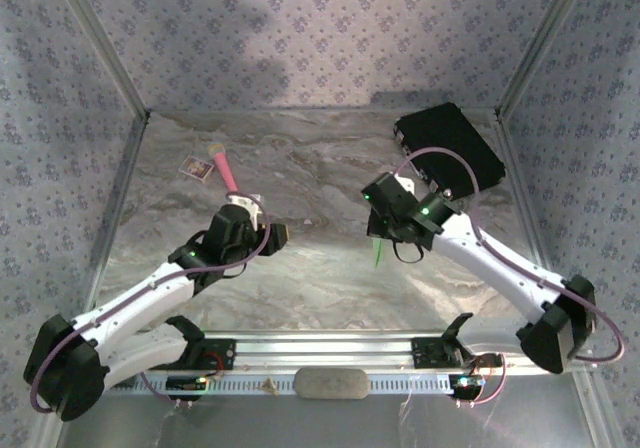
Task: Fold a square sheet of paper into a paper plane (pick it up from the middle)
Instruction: Turn over the paper at the center of the table.
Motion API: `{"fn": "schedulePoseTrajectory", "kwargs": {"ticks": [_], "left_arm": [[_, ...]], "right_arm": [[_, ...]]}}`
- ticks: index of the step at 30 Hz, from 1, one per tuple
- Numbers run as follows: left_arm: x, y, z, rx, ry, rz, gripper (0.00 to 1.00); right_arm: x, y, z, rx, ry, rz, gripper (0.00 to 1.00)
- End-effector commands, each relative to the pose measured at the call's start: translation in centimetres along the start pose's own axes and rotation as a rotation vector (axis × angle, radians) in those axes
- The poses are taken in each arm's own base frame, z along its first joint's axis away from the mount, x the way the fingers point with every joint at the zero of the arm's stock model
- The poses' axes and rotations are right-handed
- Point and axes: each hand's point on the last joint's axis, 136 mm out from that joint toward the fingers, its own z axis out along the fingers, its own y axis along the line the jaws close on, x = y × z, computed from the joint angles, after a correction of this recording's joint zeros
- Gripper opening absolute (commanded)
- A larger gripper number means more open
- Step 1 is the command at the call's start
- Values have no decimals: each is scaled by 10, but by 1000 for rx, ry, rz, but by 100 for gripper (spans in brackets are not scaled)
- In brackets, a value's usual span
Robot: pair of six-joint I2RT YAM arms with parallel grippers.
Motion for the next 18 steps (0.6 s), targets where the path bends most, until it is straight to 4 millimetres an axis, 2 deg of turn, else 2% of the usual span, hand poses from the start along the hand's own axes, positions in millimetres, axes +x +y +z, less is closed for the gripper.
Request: {"fn": "schedulePoseTrajectory", "kwargs": {"ticks": [1,8,11,13,16,18], "left_arm": [[0,27,-7,-80,-18,-61,56],[3,68,-23,-189,-44,-190,56],[5,93,-40,-335,-62,-231,56],[1,103,-51,-403,-88,-237,58],[-6,106,-65,-437,-128,-255,59],[-10,106,-71,-436,-154,-256,61]], "right_arm": [[-9,-19,-3,229,-28,-182,3],[-18,-1,15,470,-24,-366,3],[-14,11,33,524,-15,-428,3],[-9,22,43,531,-9,-460,3],[1,41,62,510,6,-503,3],[15,58,79,453,38,-524,5]]}}
